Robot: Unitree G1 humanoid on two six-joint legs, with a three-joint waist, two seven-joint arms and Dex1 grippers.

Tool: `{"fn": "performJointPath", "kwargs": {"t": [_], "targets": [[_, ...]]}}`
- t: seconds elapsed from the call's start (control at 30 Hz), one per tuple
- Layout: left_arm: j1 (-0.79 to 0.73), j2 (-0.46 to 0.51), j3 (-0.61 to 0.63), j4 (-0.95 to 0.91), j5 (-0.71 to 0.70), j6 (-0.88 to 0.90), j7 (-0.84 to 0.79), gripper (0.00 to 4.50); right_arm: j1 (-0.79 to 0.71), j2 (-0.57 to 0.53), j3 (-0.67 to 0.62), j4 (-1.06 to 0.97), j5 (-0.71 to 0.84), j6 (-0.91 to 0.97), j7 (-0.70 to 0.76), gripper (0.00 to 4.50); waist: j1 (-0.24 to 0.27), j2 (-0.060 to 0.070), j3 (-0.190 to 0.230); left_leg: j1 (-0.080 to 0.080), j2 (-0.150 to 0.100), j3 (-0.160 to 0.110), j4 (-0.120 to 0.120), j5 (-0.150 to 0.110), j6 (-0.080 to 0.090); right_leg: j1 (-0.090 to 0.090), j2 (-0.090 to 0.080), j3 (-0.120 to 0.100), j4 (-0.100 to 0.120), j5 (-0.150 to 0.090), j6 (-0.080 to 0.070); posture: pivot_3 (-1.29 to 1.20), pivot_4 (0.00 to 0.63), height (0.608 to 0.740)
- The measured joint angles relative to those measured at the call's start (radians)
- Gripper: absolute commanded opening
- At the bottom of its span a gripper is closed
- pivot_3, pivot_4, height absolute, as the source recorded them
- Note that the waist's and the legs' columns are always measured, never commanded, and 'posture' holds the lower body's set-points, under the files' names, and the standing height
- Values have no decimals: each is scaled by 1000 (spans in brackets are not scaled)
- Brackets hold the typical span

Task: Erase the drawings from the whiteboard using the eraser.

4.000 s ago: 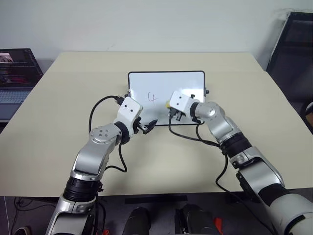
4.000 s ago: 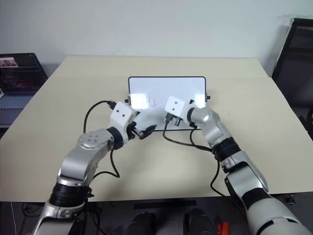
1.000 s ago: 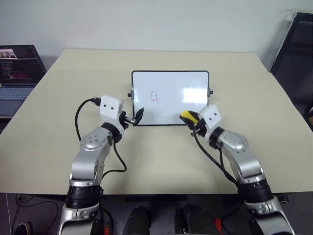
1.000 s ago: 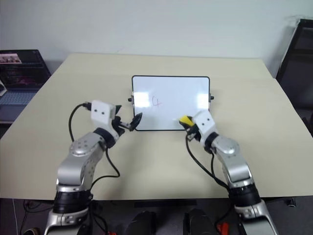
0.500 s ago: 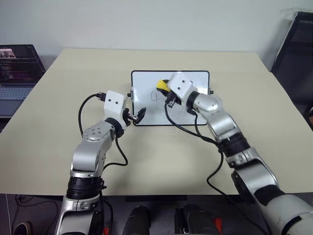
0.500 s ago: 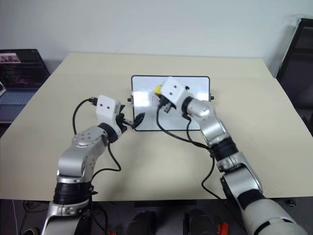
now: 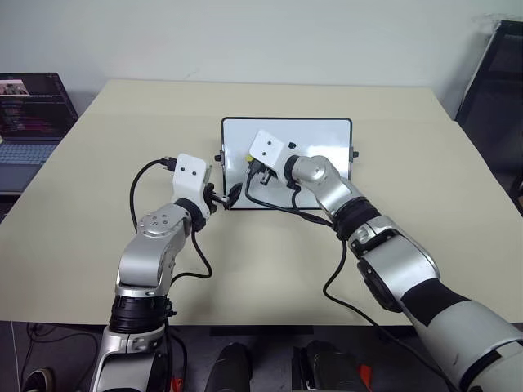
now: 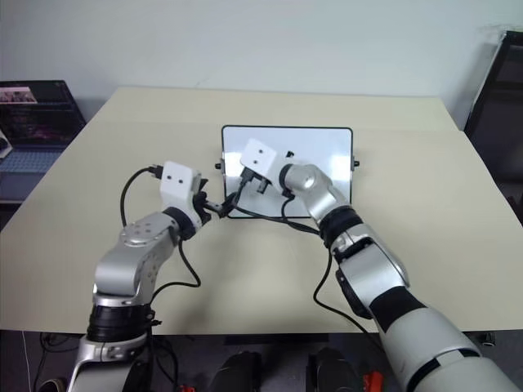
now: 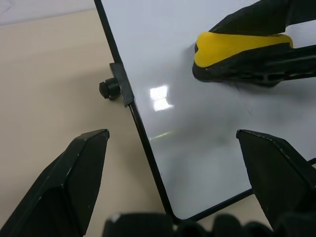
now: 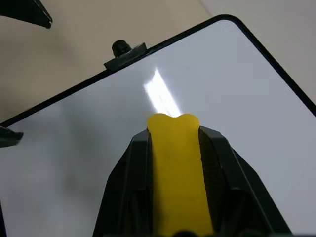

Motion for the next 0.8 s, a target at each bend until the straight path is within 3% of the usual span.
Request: {"fn": "performJointPath", "kwargs": {"t": [0.23, 0.57, 0.8], "targets": [[1, 0, -5, -21, 0, 3, 0, 4500, 0, -10, 17, 14, -22, -10, 54, 983, 0, 0, 0, 2, 0, 0, 1, 0, 0, 1, 0, 0, 4, 0, 0, 0, 150, 740], [1, -2, -21, -41, -1, 21, 0, 4500, -37, -4, -1, 85, -37, -46, -82, 982, -1, 0, 0, 4, 0, 1, 1, 1, 0, 1, 0, 0, 8, 0, -1, 0, 150, 740], [12, -1, -21, -41, -1, 19, -3, 4500, -37, -3, 6, 86, -45, -38, 0, 982, -7, 0, 0, 5, 0, 1, 1, 1, 0, 1, 0, 0, 9, 0, -1, 0, 150, 740]]}}
